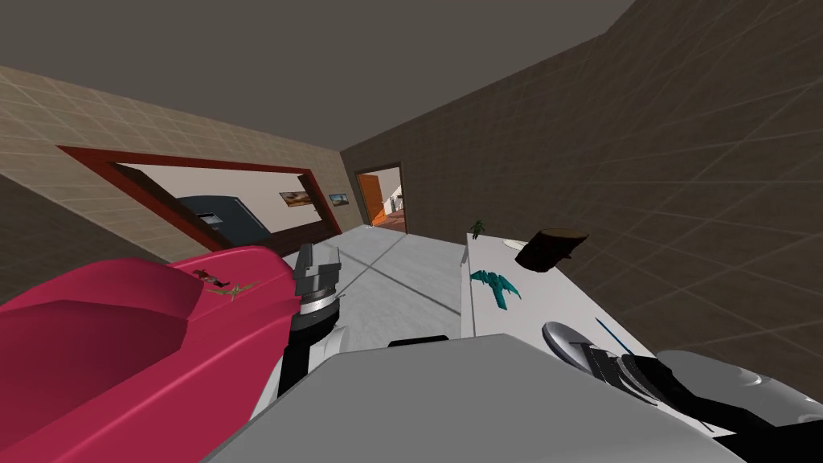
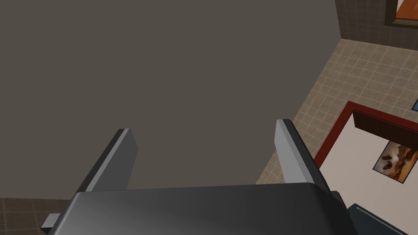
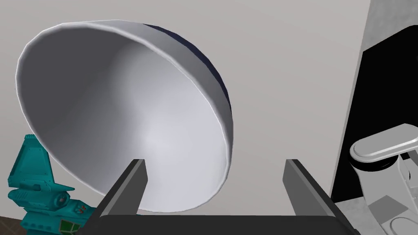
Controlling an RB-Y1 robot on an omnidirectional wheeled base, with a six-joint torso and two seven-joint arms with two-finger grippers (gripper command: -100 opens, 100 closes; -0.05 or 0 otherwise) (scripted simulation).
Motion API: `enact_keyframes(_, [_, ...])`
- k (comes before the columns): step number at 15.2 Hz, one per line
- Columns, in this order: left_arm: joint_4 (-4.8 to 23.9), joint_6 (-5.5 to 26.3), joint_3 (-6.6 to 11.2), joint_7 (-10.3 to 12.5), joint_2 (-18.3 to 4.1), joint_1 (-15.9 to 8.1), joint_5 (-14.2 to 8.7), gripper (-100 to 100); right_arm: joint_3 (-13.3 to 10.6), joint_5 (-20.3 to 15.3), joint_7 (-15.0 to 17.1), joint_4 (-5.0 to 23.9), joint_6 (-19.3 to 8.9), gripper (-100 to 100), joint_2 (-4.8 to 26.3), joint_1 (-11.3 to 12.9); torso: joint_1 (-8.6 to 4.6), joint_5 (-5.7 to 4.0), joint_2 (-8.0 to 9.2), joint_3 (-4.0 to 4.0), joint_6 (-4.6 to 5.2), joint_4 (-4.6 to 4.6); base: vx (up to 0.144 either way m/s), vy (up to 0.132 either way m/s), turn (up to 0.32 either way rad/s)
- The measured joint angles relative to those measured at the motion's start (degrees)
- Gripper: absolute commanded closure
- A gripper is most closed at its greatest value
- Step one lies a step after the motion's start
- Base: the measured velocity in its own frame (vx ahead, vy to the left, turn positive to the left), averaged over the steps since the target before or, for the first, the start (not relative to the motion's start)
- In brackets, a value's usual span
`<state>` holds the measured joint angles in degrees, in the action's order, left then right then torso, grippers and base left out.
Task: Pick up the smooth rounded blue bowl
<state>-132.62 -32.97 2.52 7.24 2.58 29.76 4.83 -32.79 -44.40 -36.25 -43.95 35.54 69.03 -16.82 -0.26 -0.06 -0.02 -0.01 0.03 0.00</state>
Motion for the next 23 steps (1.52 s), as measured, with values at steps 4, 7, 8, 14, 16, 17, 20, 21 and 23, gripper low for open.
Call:
enact_keyframes(4, [0.0,0.0,-0.01,0.0,0.0,-0.03,0.0,0,-1.84,-2.2,-0.75,3.58,1.0,-100,-1.33,1.7,0.06,0.03,0.31,0.16,-0.1,0.06,-0.067,-0.051,0.196])
enact_keyframes(7, [0.0,0.0,0.0,0.0,0.0,-0.02,0.0,0,-2.2,-3.64,2.59,3.94,0.73,-100,-1.68,2.7,0.08,0.02,0.63,0.37,0.03,0.14,-0.141,-0.043,0.17])
enact_keyframes(8, [0.01,0.01,-0.01,0.0,0.0,-0.04,0.0,0,-2.51,-4.56,3.78,3.88,0.54,-100,-1.76,3.16,0.1,0.03,0.7,0.4,-0.09,0.16,-0.2,-0.07,0.378])
enact_keyframes(14, [0.01,0.01,-0.01,0.0,0.0,-0.04,0.0,0,-3.31,-7.73,10.64,3.91,-0.22,-100,-2.25,4.8,0.11,0.04,0.73,0.42,-0.07,0.16,-0.128,-0.04,0.148])
enact_keyframes(16, [0.01,0.01,0.0,0.0,0.0,-0.02,0.0,0,-3.5,-8.39,13.02,4.02,-0.43,-100,-2.44,5.28,0.08,0.02,0.6,0.36,0.03,0.14,-0.11,-0.042,0.153])
enact_keyframes(17, [0.01,0.01,-0.01,0.0,0.0,-0.04,0.0,0,-3.79,-9.3,14.27,3.86,-0.7,-100,-2.56,5.63,0.04,0.02,0.65,0.37,-0.09,0.15,-0.202,-0.058,0.375])
enact_keyframes(20, [0.01,0.01,0.0,0.0,0.0,-0.01,0.0,0,-4.21,-10.82,18.04,4.17,-0.98,-100,-2.86,6.71,0.06,0.01,0.64,0.38,0.05,0.15,-0.093,-0.022,0.024])
enact_keyframes(21, [0.01,0.0,0.0,0.0,0.0,-0.01,0.0,0,-4.22,-10.9,18.98,4.27,-0.94,-100,-2.89,6.78,0.11,0.02,0.47,0.29,0.05,0.12,-0.143,-0.022,0.311])
enact_keyframes(23, [0.01,0.01,-0.01,0.0,0.0,-0.04,0.0,0,-4.68,-12.59,21.1,4.69,-1.08,-100,-3.29,7.91,0.07,0.02,0.77,0.44,-0.07,0.17,-0.195,-0.035,0.269])
